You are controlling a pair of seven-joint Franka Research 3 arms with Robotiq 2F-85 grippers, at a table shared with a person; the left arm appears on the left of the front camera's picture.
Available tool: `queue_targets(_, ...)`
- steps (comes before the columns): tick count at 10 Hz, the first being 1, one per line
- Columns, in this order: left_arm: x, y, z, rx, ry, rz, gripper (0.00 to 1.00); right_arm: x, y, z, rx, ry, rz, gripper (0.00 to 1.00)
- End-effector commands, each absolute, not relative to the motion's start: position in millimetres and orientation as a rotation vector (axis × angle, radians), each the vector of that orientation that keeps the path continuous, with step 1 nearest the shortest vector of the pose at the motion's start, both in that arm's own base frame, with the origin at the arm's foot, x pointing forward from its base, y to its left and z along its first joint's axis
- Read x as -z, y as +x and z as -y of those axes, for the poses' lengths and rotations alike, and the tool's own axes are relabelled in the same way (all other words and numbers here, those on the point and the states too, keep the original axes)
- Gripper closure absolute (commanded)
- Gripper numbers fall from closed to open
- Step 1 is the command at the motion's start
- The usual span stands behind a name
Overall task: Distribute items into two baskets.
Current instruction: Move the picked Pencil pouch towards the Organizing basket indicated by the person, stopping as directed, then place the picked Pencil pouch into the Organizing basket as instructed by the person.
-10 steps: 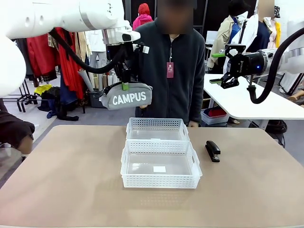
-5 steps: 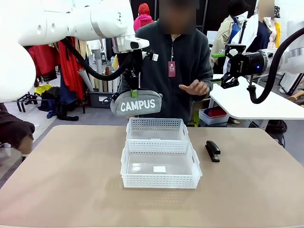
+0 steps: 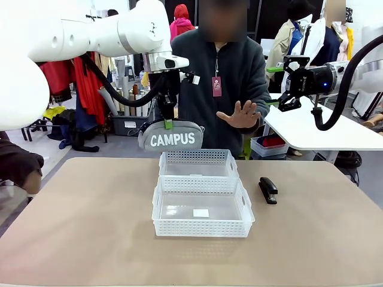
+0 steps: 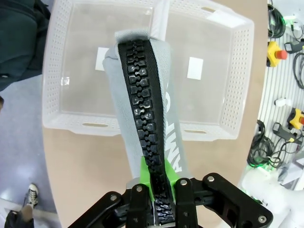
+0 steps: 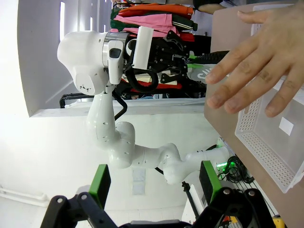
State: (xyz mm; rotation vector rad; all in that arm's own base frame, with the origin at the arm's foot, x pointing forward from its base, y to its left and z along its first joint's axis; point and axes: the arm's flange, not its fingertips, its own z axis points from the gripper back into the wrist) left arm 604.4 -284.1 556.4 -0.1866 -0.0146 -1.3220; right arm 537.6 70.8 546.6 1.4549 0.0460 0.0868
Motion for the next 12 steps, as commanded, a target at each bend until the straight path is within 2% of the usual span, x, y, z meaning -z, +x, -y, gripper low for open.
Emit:
queue_targets(1,-564.3,603.9,283.8,1.32,-0.229,0.003,1.0,-548.9,537.3,-70.8,-0.081,1.455,-0.05,0.0)
queue_targets(2,-556.4,604.4,284.1,1.322,-0.187,0.015,1.0,-548.9,537.3,-70.8,-0.081,1.455,-0.05,0.0)
queue_targets(12,-556.4,604.4,284.1,1.322,-0.187,0.015,1.0,-548.9,537.3,-70.8,-0.081,1.455,-0.05,0.0)
